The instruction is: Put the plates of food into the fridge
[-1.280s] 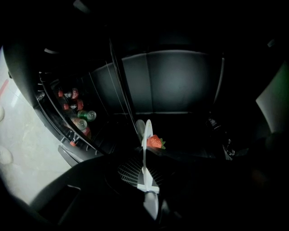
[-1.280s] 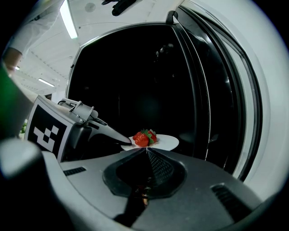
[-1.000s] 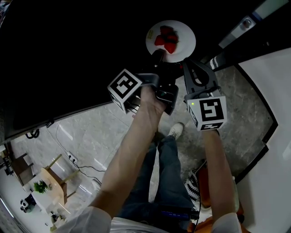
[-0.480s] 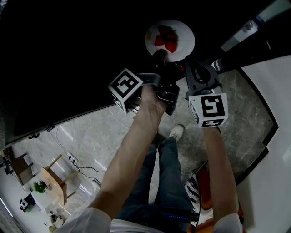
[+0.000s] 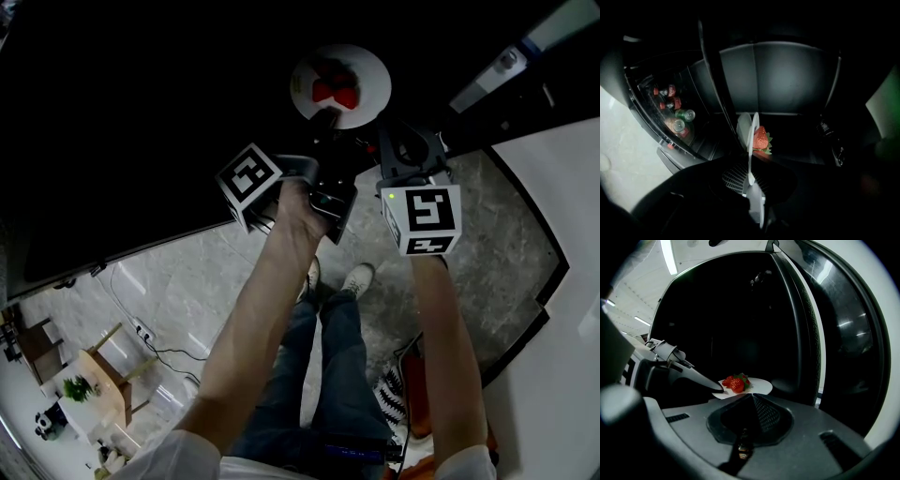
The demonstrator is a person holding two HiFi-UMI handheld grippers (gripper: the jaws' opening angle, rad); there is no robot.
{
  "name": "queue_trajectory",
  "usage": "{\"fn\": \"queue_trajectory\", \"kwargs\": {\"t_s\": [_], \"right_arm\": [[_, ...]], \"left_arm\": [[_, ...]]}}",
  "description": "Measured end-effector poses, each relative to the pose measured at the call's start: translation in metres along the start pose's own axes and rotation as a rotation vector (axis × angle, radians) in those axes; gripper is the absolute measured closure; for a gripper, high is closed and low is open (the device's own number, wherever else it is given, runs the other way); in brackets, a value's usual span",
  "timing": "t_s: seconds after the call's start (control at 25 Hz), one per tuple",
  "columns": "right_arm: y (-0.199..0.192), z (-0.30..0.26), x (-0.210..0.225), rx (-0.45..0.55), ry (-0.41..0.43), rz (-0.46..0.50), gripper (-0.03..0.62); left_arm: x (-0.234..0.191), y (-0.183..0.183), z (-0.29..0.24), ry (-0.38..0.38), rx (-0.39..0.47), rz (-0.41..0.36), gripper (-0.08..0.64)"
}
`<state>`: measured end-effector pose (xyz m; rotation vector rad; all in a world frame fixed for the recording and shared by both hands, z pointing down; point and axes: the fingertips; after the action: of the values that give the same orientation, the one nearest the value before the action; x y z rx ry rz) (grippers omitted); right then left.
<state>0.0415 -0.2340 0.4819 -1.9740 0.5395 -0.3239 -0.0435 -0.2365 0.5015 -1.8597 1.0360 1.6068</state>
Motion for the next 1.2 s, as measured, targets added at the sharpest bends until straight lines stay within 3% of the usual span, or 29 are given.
{"fn": "queue_trajectory", "kwargs": {"t_s": [0.36, 0.84, 1.2], "right_arm": [[0.002, -0.014, 0.002, -0.009, -0.021, 0.021, 0.583], [-0.003, -0.004, -0.031, 0.019, 0.101, 0.052, 0.582], [0.004, -0.017, -0.029, 0.018, 0.096, 0.073, 0.583]], "left_arm": [[0.003, -0.001, -0.001, 0.036, -0.030, -0.091, 0.543], [-0.002, -0.006, -0.006, -0.011, -0.056, -0.023, 0.535], [-0.003, -0.007, -0.006, -0.013, -0.064, -0.016, 0.535]]}}
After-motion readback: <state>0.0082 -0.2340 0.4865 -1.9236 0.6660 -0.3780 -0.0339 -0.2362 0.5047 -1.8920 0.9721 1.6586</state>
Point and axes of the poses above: the fingertips, and each gripper's own axes: z backward along the fingers, x to its right, y out of its top, and after that the axes turned 11 degrees about -x, right-handed
